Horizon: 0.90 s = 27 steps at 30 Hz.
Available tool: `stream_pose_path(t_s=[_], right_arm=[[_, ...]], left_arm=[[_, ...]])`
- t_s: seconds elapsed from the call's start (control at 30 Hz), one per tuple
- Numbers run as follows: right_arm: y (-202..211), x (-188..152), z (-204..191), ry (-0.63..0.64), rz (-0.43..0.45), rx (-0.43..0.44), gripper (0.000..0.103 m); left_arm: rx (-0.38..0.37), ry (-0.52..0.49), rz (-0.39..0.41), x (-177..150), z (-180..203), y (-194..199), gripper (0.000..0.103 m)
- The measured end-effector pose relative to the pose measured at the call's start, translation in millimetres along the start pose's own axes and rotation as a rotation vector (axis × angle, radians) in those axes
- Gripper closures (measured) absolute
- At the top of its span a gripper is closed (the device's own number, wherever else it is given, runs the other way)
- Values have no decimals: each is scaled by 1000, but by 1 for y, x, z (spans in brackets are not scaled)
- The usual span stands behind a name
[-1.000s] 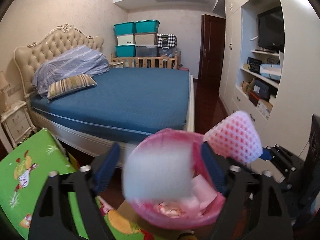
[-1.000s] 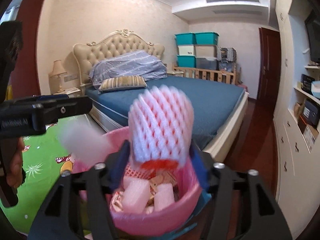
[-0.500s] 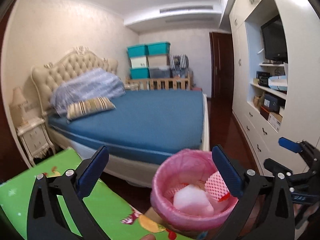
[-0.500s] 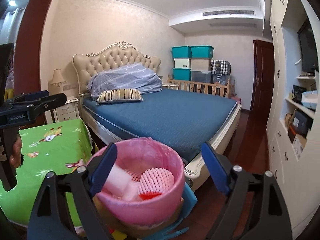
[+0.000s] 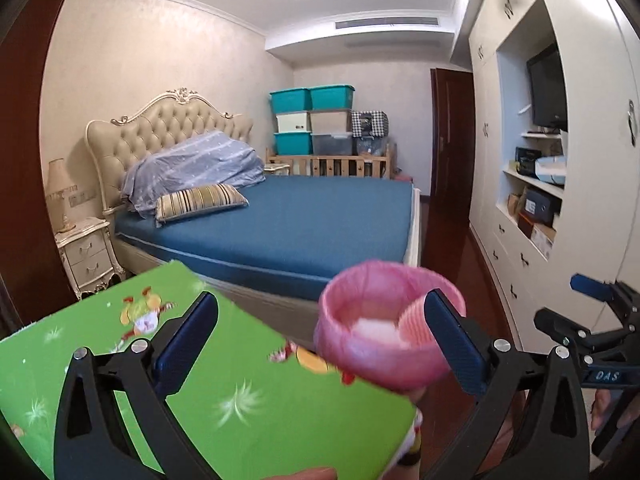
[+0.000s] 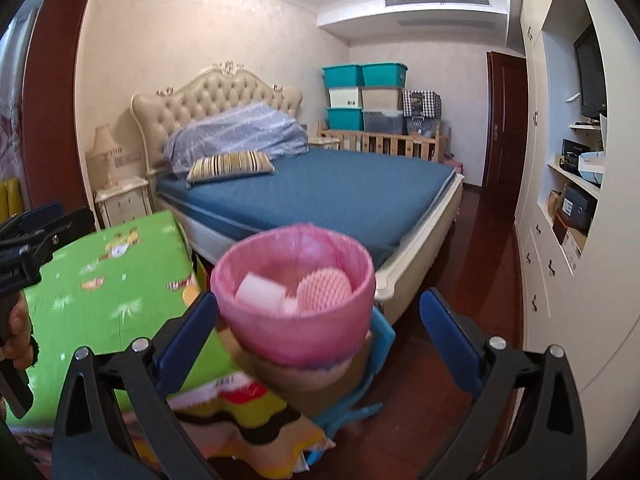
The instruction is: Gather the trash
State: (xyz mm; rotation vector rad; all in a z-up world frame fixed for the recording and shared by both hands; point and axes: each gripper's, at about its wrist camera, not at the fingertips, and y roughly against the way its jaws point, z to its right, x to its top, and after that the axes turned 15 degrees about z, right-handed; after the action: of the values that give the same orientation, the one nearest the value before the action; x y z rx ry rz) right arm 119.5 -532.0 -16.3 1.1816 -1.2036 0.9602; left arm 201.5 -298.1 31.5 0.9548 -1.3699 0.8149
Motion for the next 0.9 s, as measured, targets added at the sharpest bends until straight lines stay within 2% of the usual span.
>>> stream_pose_path(t_s=[0.13, 0.23, 0.4, 0.9], right_arm=[[-4, -15, -21, 31, -47, 23, 5], [-10, -10, -27, 45, -61, 39, 5], [-7, 7, -20, 22, -35, 50, 5], [9, 9, -21, 34, 49, 83, 5]], left_arm=[[-18, 1, -43, -22, 2, 10, 6], [-15, -14, -53, -31, 6, 16, 6], [-19, -32, -60, -38, 12, 18, 6], [-11, -24, -52, -39, 11, 17, 6]])
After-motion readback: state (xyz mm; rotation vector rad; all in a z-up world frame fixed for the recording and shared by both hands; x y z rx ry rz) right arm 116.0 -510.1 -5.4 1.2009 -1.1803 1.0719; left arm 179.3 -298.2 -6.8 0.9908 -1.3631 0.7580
